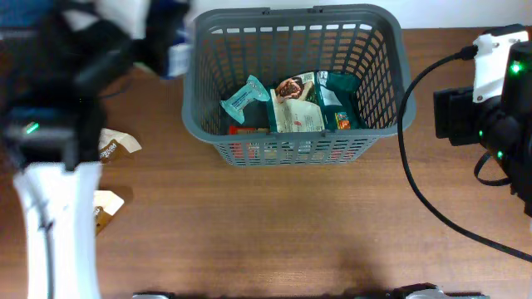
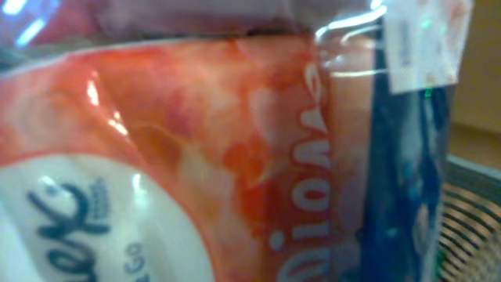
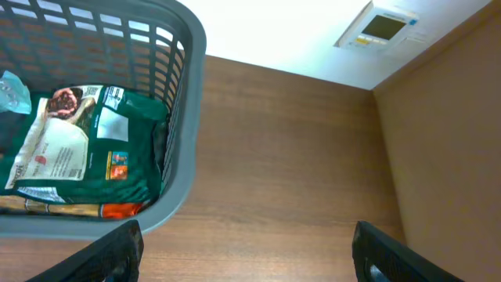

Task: Pack container
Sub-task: 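Lift the Kleenex strip with the left gripper over the basket, then release the Kleenex strip into the basket with the left gripper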

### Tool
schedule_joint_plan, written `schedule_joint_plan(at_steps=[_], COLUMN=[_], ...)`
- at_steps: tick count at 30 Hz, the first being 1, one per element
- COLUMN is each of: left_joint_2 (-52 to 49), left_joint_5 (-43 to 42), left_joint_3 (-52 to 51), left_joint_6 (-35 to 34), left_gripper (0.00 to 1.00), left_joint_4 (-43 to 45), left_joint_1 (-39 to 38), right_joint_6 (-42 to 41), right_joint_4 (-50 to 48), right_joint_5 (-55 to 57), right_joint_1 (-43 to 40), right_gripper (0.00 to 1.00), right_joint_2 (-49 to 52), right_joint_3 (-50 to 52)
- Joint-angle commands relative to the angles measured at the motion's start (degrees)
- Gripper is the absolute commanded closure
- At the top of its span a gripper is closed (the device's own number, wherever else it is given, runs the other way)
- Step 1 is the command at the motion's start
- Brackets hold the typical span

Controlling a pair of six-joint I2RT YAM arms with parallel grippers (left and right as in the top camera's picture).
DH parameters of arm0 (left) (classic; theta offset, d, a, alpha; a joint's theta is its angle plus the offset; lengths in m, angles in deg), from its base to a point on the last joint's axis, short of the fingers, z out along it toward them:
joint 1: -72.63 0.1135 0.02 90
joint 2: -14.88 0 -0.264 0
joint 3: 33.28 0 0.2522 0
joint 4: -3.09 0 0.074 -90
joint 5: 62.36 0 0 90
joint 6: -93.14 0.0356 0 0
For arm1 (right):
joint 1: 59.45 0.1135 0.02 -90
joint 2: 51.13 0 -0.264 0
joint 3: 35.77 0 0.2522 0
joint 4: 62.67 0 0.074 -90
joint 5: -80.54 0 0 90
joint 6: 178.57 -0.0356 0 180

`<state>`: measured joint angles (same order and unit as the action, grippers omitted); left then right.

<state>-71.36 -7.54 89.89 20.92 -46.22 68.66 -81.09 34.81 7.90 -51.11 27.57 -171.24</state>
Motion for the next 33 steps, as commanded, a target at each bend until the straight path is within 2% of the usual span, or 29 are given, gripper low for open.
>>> schedule_joint_plan(at_steps=[1, 6, 12, 15, 19, 20, 22, 24, 25, 29, 33], left_joint_2=[-4.7, -11.7, -18.3, -21.0, -23.8, -24.4, -25.3, -25.5, -25.5, -24.9, -22.9], left_joint_5=[-3.7, -3.6, -2.4, 3.1, 12.4, 14.1, 16.7, 17.7, 17.7, 17.7, 19.4], left_joint_3=[-0.4, -0.4, -0.4, -0.4, -0.4, -0.4, -0.4, -0.4, -0.4, 0.9, 5.4], left_joint_6=[7.9, 18.0, 26.4, 30.9, 32.4, 32.5, 32.5, 32.5, 32.5, 32.4, 29.2], left_gripper=[0.98, 0.98, 0.98, 0.98, 0.97, 0.82, 0.37, 0.05, 0.01, 0.01, 0.01], left_joint_4=[-1.5, -6.4, -10.8, -13.4, -14.7, -15.0, -15.1, -15.1, -15.0, -14.8, -14.4], left_joint_1=[-5.8, -11.5, -14.3, -14.9, -15.0, -15.0, -15.0, -15.0, -15.0, -15.0, -14.9], right_joint_6=[-0.4, -0.4, -0.4, -0.5, -0.5, -0.5, -0.4, -0.4, -0.5, -0.5, -0.5], right_joint_4=[0.4, 0.6, 0.6, 0.8, 1.4, 1.5, 1.6, 1.6, 1.6, 1.6, 1.6], right_joint_5=[0.9, -0.5, -2.0, -2.4, -3.8, -3.9, -3.9, -3.9, -3.9, -3.9, -3.9], right_joint_1=[-0.1, -0.1, -0.1, -0.1, -0.1, -0.1, -0.1, -0.1, -0.1, -0.1, -0.1], right_gripper=[0.17, 0.17, 0.17, 0.17, 0.17, 0.17, 0.17, 0.16, 0.14, 0.06, 0.03], right_joint_2=[-0.8, -1.2, -1.4, -1.6, -1.9, -2.0, -2.2, -2.3, -2.4, -2.5, -2.5], right_joint_3=[0.0, 0.0, 0.0, 0.0, 0.0, 0.0, 0.0, 0.0, 0.0, 0.0, 0.0])
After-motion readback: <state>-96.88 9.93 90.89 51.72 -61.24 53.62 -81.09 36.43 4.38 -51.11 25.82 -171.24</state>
